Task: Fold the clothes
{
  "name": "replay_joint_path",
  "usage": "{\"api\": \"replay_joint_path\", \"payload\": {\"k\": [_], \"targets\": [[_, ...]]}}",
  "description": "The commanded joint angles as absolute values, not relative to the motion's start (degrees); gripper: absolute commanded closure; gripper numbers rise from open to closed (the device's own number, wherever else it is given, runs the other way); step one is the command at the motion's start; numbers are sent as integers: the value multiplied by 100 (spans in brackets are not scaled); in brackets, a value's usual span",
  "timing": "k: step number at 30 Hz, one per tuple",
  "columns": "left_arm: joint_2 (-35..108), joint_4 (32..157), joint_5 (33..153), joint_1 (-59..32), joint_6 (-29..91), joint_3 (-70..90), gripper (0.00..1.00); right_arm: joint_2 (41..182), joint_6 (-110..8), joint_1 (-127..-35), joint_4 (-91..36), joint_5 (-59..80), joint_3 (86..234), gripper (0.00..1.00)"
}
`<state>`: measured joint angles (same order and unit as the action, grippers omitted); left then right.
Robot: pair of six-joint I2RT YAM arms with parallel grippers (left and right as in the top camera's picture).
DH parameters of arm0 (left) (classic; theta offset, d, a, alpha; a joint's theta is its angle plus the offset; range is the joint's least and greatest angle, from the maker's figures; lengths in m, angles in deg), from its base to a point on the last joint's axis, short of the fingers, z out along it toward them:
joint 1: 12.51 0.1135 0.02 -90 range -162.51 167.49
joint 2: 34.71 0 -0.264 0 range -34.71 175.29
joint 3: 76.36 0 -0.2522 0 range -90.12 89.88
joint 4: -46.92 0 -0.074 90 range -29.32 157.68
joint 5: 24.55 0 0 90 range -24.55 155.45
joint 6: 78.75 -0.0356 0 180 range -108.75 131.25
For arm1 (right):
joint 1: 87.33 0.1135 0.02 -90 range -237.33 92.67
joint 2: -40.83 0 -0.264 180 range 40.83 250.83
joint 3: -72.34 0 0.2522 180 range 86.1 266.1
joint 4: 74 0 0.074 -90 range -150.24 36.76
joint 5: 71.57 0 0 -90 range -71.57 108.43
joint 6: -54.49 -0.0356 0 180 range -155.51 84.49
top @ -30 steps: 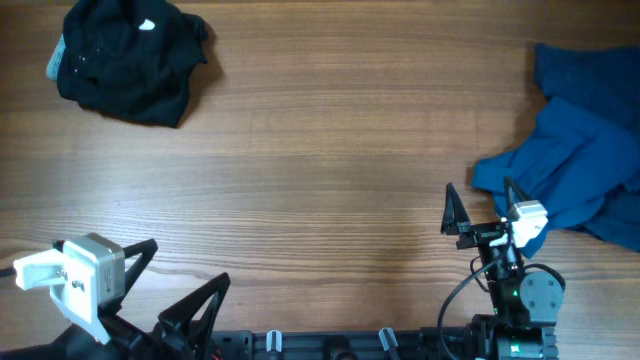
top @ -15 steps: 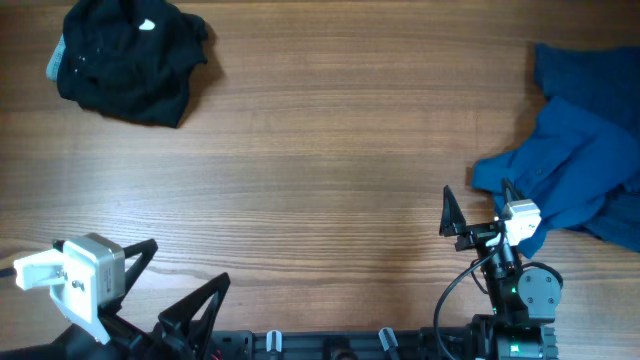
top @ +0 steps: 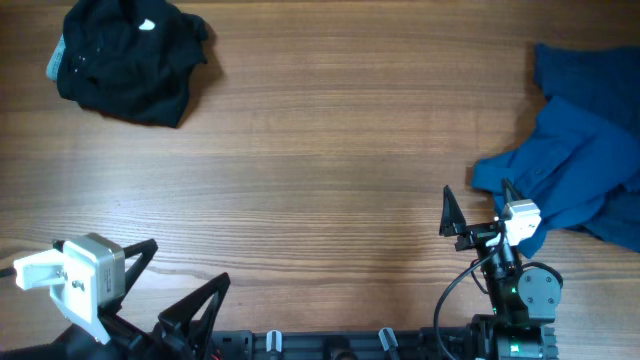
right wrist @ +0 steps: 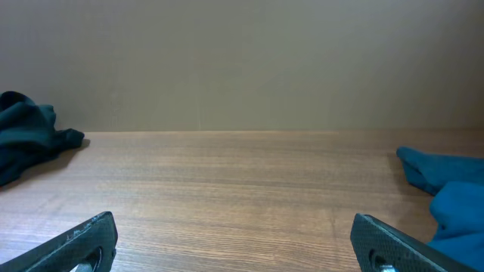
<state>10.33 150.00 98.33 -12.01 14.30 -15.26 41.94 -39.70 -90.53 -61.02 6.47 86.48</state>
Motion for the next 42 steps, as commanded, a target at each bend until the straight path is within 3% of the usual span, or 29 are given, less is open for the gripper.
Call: {"api": "replay_joint_path", "payload": {"k": [1,21,26,32,36,42], "targets": [[1044,14970,9838,-1158,1314,-1500,0,4104,-3867,-9073,-6119,677,8639,0],[626,14725,9908,-1099,1316,-866,0,4104,-3867,-9073,-6119,677,8639,0],[-27,13733,10061,-1099,1314,627,0,4104,-3867,-9073,-6119,679,8639,0],[-1068,11304,10469,-1201,1318,3199,0,4104,-3867,-9073,-6119,679,8639,0],[-1656,10640,10489,-1278,1349,4415,0,4104,-3869,-9073,-6119,679,8639,0],[-2383,9868,10185,-1276,2536,5551,0,4104,-3867,-9073,-6119,679,8639,0]]}}
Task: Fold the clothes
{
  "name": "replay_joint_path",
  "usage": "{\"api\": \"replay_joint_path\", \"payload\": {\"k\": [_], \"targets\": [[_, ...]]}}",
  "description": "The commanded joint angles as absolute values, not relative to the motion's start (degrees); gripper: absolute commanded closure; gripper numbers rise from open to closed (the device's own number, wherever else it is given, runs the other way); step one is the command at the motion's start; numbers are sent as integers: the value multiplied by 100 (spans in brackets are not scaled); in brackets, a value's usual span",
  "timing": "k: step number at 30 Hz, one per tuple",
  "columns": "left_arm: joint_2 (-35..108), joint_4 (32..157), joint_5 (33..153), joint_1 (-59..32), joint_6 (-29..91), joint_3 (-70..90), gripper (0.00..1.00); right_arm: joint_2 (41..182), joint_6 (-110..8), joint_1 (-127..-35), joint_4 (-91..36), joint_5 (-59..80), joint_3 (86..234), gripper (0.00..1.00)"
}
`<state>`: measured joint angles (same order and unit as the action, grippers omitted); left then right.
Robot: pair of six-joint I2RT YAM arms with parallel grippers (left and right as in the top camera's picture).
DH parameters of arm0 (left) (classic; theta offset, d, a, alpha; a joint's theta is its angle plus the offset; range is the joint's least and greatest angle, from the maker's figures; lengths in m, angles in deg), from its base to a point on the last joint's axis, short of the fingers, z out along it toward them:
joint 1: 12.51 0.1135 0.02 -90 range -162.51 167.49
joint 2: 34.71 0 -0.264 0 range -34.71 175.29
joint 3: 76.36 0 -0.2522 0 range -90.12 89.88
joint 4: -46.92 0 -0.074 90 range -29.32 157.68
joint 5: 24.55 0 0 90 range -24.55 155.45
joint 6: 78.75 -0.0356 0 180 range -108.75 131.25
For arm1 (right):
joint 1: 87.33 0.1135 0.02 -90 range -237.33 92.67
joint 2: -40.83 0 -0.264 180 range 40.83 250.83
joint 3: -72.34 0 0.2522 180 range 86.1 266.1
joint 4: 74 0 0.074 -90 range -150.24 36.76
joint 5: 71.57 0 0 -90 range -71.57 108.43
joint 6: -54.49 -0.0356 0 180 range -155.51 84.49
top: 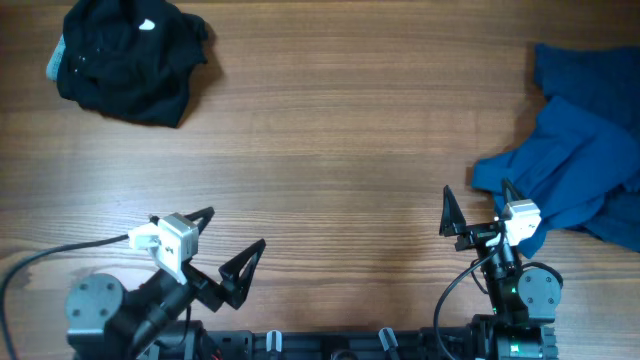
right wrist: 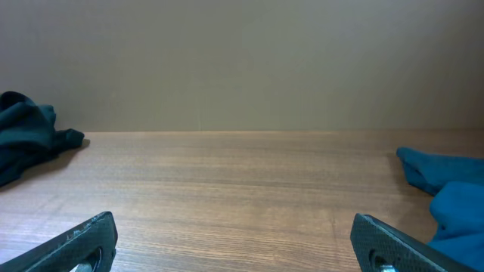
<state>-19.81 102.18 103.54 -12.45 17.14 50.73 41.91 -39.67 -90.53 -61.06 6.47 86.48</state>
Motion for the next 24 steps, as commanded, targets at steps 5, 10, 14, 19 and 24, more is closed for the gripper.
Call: {"api": "replay_joint_path", "payload": {"k": [5,10,14,19,24], "targets": [[-2772,9499,9420,-1278,3165,6270,0,4104,-3867,-9073,-6119,679,8639,0],[-2928,8950,9136,-1278,3163,6898,0,4104,-3867,-9073,-6119,679,8639,0],[-3085,8552,8819,-1278,3163,7326,0,4104,-3867,-9073,-6119,679,8639,0],[-3293,8211,8500,-1278,3102,7728,0,4104,-3867,-9073,-6119,679,8639,0],[-3437,7967,8290,-1300,3102,8056,0,4104,-3867,-9073,-6119,679,8639,0]]}}
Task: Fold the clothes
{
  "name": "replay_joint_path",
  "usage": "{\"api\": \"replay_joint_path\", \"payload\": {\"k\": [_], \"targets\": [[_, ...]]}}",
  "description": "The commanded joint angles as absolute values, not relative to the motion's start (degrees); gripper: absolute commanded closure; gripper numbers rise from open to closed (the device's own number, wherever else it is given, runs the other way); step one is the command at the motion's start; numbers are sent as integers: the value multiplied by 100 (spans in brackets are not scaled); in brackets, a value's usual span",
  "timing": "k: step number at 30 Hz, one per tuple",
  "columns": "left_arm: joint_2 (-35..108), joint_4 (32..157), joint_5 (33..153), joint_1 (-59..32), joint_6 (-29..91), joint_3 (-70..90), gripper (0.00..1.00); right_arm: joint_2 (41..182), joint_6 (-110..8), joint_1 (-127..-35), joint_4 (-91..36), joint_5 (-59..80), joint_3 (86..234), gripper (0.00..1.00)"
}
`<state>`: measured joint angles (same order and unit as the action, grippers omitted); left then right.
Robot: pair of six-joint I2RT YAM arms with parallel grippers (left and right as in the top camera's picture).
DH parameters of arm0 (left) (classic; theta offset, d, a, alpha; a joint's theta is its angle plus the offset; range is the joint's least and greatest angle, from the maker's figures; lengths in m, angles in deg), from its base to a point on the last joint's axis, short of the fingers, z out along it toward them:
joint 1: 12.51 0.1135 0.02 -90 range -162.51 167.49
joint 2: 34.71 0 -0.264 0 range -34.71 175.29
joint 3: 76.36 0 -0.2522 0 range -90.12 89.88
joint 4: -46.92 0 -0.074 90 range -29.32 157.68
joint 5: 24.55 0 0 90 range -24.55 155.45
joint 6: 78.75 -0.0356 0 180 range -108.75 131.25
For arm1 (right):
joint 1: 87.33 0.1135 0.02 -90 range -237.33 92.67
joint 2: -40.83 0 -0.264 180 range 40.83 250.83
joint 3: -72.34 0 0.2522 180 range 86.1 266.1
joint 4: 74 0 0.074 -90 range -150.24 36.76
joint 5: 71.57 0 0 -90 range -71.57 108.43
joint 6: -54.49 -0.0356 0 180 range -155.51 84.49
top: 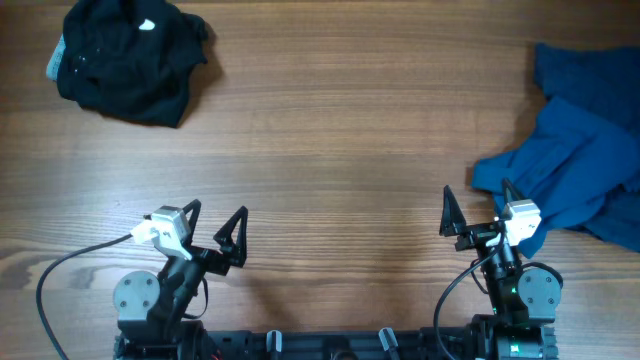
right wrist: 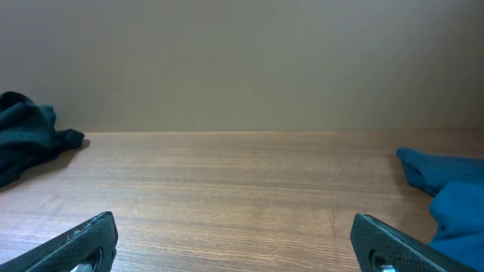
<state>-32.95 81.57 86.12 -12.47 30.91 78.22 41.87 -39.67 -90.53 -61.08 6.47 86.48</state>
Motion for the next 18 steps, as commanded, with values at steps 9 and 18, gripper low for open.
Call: {"api": "replay_joint_path", "payload": {"k": [9,18], "targets": [[-3457,7326,7965,-1341,3102,8419,0,4104,-3867,-9073,-6119,679,8639,0],[-3457,7195,7794,-1341,3100,8616,0,4104,-3865,-9073,-6119,679,8639,0]]}}
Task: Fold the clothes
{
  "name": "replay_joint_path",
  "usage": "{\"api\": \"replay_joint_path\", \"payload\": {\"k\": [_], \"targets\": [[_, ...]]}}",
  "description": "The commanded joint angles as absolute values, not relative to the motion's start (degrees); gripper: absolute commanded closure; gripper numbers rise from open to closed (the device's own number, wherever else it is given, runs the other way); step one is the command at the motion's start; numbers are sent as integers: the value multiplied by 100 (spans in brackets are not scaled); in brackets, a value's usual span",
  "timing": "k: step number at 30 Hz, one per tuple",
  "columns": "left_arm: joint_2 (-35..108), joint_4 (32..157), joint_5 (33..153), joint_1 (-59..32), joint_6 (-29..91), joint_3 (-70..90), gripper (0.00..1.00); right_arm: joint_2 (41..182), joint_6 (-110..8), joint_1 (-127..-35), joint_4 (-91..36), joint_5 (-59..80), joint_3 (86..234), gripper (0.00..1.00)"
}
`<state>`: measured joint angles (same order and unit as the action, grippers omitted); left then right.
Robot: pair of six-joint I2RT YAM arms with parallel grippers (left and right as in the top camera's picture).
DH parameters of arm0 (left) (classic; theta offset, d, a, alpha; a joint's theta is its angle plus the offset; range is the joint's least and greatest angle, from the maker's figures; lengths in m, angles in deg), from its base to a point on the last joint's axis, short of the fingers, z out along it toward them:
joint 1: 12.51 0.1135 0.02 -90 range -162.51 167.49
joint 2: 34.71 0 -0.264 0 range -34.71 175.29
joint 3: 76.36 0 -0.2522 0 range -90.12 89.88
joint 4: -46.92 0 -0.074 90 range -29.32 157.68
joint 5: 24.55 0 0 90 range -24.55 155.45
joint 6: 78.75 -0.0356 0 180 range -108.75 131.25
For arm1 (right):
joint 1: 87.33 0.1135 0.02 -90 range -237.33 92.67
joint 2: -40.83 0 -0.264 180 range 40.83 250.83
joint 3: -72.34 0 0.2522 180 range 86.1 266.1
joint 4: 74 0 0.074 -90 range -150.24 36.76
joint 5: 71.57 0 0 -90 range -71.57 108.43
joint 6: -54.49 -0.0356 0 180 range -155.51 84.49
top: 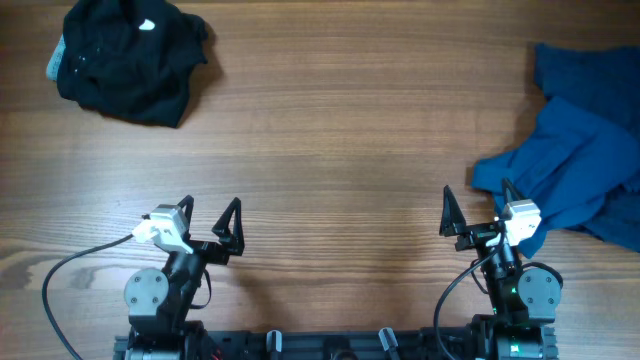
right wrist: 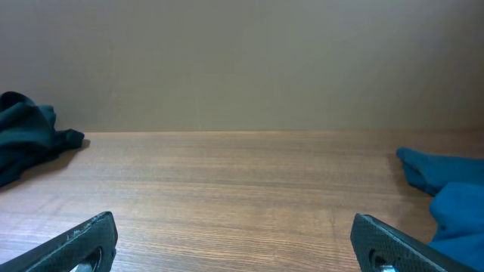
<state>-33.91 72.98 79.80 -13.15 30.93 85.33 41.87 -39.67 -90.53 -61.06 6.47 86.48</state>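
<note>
A crumpled blue garment point(top: 585, 165) lies at the table's right edge; its near folds show as blue cloth point(right wrist: 446, 200) in the right wrist view. A black garment point(top: 128, 55) sits bunched at the far left corner, also seen as dark cloth point(right wrist: 26, 140). My right gripper point(top: 478, 205) stands open near the front edge, just left of the blue garment, with nothing between its fingers point(right wrist: 91, 238). My left gripper point(top: 208, 218) stands open at the front left, holding nothing.
The wooden table point(top: 330, 150) stretches between the two garments. Both arm bases and a black rail point(top: 330, 345) line the front edge. A plain wall point(right wrist: 242, 60) rises behind the table's far edge.
The left gripper has shifted slightly right and turned to face straight up the table. The right arm and both garments have not moved.
The left arm first reached low at the front left corner with its wrist close to the camera. Then it stood further right and lower. It drew back upright over its base, where it now rests. The right arm stayed still throughout.
</note>
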Motion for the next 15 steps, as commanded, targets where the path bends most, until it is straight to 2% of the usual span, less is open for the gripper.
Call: {"api": "replay_joint_path", "payload": {"k": [1,7,11,15], "targets": [[-3457,7195,7737,-1341,3102,8616,0,4104,-3867,-9073,-6119,679,8639,0],[-3457,7066,7578,-1341,3100,8629,0,4104,-3867,-9073,-6119,679,8639,0],[-3457,5976,7584,-1341,3102,8937,0,4104,-3869,-9073,-6119,679,8639,0],[-3457,5672,7567,-1346,3097,8957,0,4104,-3867,-9073,-6119,679,8639,0]]}}
